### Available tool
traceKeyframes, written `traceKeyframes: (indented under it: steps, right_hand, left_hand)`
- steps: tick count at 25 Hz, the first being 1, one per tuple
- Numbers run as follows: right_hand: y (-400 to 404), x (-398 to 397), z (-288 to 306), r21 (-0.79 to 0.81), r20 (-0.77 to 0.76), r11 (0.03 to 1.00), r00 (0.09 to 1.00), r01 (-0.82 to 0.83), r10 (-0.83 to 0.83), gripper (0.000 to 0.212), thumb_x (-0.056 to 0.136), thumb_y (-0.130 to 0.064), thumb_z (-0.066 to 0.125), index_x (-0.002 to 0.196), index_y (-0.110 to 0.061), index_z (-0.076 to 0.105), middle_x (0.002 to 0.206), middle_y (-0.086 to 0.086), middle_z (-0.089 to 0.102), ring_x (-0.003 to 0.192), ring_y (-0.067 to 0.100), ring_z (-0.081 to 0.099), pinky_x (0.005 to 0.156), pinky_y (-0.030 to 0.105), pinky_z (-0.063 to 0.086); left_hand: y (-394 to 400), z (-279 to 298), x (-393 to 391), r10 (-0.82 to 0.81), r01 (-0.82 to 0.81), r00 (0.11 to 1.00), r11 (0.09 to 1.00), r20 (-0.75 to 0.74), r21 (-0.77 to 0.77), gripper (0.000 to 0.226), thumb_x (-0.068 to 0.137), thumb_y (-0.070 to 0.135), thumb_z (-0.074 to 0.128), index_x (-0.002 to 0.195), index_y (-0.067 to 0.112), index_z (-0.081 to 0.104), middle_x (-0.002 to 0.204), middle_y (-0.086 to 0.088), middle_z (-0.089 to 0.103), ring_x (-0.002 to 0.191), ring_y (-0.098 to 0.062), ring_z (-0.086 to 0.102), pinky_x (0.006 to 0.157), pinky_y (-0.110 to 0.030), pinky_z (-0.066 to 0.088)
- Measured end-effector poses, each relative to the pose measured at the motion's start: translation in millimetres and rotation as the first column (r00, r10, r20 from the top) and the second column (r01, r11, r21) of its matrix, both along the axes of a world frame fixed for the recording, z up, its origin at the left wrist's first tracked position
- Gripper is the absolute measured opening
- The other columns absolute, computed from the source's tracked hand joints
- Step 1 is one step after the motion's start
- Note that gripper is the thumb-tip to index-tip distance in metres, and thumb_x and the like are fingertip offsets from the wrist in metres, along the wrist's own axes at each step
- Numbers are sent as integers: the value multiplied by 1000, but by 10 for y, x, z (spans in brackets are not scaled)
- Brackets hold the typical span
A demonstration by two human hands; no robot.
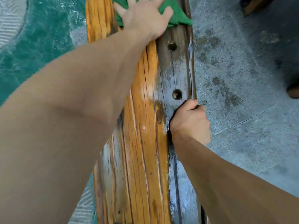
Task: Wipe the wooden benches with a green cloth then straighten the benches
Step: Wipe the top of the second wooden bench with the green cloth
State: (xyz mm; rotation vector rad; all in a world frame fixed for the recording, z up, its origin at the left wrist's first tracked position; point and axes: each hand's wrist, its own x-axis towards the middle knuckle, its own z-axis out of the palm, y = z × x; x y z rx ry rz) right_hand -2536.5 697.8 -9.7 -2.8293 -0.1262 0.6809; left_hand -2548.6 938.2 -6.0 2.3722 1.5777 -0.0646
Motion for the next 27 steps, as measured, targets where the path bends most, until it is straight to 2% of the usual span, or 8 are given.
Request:
traceKeyframes:
  steps: [4, 6, 9, 12, 15, 17, 20, 27]
  right_hand:
    - [15, -1, 37, 11, -25, 1000, 1000, 1, 0, 56, 100, -47, 17, 126, -14, 55, 122, 17, 63, 109, 36, 59, 81, 43, 34]
    - [67, 36, 18, 15, -12, 1000, 1000, 3, -3, 53, 101, -43, 18, 126, -13, 54, 126, 16, 62, 114, 34, 58, 88, 43, 37]
    - [57, 33, 20, 27, -29, 998, 998, -60, 61, 49, 102, -35, 17, 130, -15, 52, 134, 12, 57, 122, 31, 52, 97, 42, 37]
    - [-2, 48, 64, 172, -73, 985, 997, -17, 30, 50, 102, -38, 22, 136, -15, 50, 138, 11, 56, 125, 29, 51, 100, 39, 34]
    - [-112, 49, 90, 328, -86, 941, 989, -83, 117, 56, 101, -49, 24, 144, -21, 43, 141, 9, 53, 127, 28, 51, 102, 38, 34]
    - [-281, -19, 74, 298, -57, 913, 949, -279, 309, 67, 98, -56, 25, 154, -21, 26, 152, 10, 41, 133, 30, 46, 106, 42, 33]
    - [-889, -195, 32, 224, -38, 812, 828, -539, 560, 67, 96, -61, 18, 156, -36, 10, 165, 2, 13, 140, 32, 35, 111, 55, 30]
    - [-3289, -851, 57, 207, -19, 777, 792, -595, 611, 59, 101, -53, 21, 152, -49, -8, 167, 0, 6, 143, 32, 33, 109, 55, 34]
  left_hand:
    - [-840, 58, -194, -317, 317, 948, 948, 0, -3, 49, 101, 61, 27, 150, 58, 29, 168, 13, 12, 156, -25, 2, 116, -69, 0]
    - [-1106, 14, -548, -401, 401, 916, 916, 4, 25, 48, 102, 62, 25, 149, 58, 28, 168, 14, 13, 156, -23, 3, 116, -68, 3]
    - [-1170, 40, -1015, -226, 226, 974, 973, -8, 39, 50, 101, 62, 25, 151, 58, 25, 168, 12, 12, 156, -24, 3, 118, -67, 8]
    - [-1566, 41, -1071, -73, 74, 997, 997, -24, 29, 52, 100, 62, 25, 152, 58, 22, 169, 8, 10, 156, -28, 1, 118, -68, 5]
    - [-2534, 11, -1132, -124, 126, 991, 991, -46, 52, 52, 101, 61, 23, 152, 56, 22, 170, 7, 7, 155, -32, -1, 116, -70, 4]
    - [-3025, -1, -1243, -141, 142, 989, 990, -49, 16, 52, 101, 60, 25, 152, 52, 27, 170, 7, 5, 155, -33, -2, 116, -69, 5]
    - [-3668, 36, -1472, -162, 164, 983, 986, -88, 20, 51, 99, 60, 29, 149, 51, 36, 170, 5, 9, 155, -35, 3, 114, -69, 13]
    - [-5852, 218, -2181, -268, 252, 955, 959, -128, -128, 45, 95, 62, 42, 137, 48, 51, 170, 0, 11, 154, -41, 3, 110, -76, 14]
